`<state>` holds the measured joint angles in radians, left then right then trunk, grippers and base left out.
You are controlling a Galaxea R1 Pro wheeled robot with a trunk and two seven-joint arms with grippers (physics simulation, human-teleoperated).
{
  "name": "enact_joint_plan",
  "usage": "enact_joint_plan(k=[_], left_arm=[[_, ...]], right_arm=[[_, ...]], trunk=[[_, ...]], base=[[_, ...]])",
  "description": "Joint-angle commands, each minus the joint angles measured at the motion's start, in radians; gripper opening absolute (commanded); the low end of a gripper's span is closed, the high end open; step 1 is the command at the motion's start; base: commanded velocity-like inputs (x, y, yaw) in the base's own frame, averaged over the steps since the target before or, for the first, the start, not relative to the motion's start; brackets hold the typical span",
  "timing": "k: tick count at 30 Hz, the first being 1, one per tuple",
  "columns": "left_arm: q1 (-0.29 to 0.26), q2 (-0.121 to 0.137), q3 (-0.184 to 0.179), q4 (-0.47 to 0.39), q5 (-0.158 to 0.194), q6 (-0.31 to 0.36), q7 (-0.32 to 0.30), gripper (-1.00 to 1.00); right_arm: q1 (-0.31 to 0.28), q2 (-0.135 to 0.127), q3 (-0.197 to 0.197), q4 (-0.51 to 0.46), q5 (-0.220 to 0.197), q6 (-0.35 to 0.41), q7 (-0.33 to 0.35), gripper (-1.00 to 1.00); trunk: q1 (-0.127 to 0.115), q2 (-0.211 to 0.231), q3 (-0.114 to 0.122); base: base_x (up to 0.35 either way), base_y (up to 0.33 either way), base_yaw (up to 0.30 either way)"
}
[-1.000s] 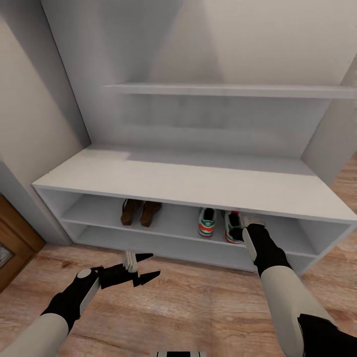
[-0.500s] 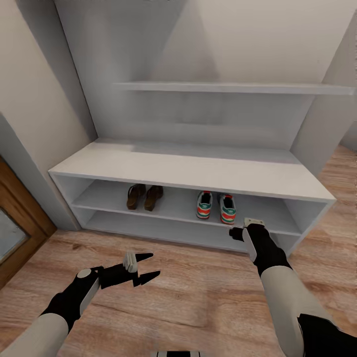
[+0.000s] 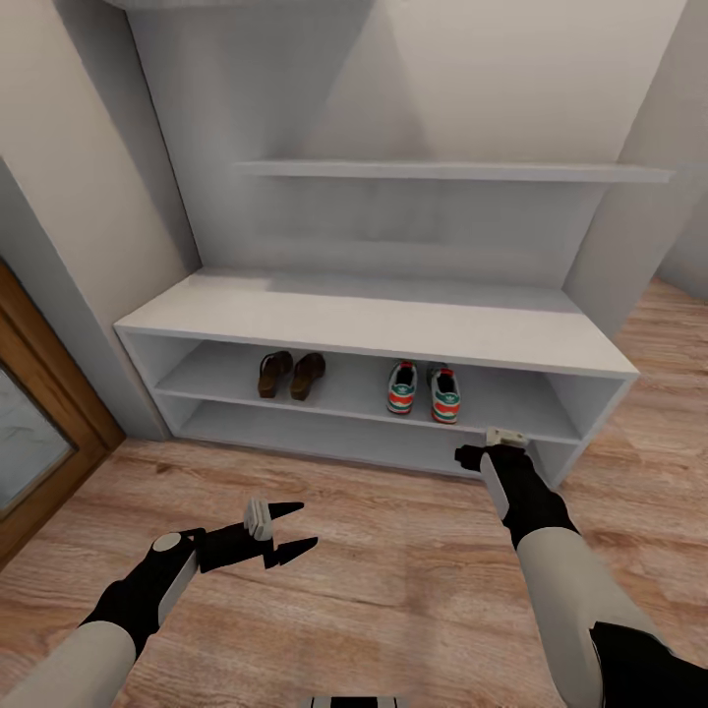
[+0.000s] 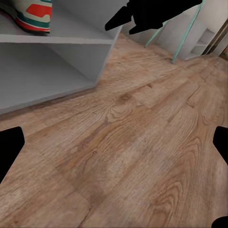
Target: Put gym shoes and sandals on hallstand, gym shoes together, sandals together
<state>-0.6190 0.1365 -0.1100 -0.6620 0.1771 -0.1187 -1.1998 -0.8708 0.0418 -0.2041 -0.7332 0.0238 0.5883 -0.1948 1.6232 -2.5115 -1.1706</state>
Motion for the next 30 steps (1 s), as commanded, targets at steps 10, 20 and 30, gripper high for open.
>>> enact_joint_plan(k=[10, 20, 30], left_arm=[[-0.001, 0.004, -0.005, 0.0, 0.007, -0.01, -0.003, 1.0], [-0.001, 0.006, -0.005, -0.001, 0.007, -0.01, -0.004, 1.0], [-0.001, 0.008, -0.004, -0.001, 0.007, -0.01, -0.004, 1.0]], right_arm=[[0.0, 0.001, -0.004, 0.002, 0.002, -0.127, 0.004, 1.0], [0.009, 0.002, -0.005, 0.068, -0.003, -0.289, 0.008, 1.0], [0.017, 0.003, -0.004, 0.498, -0.002, -0.502, 0.106, 1.0]], trunk=[[0.0, 0.0, -0.001], [-0.002, 0.001, 0.018], [-0.007, 0.003, 0.057]], base=[[-0.002, 0.0, 0.0], [0.0, 0.0, 0.0], [0.0, 0.0, 0.0]])
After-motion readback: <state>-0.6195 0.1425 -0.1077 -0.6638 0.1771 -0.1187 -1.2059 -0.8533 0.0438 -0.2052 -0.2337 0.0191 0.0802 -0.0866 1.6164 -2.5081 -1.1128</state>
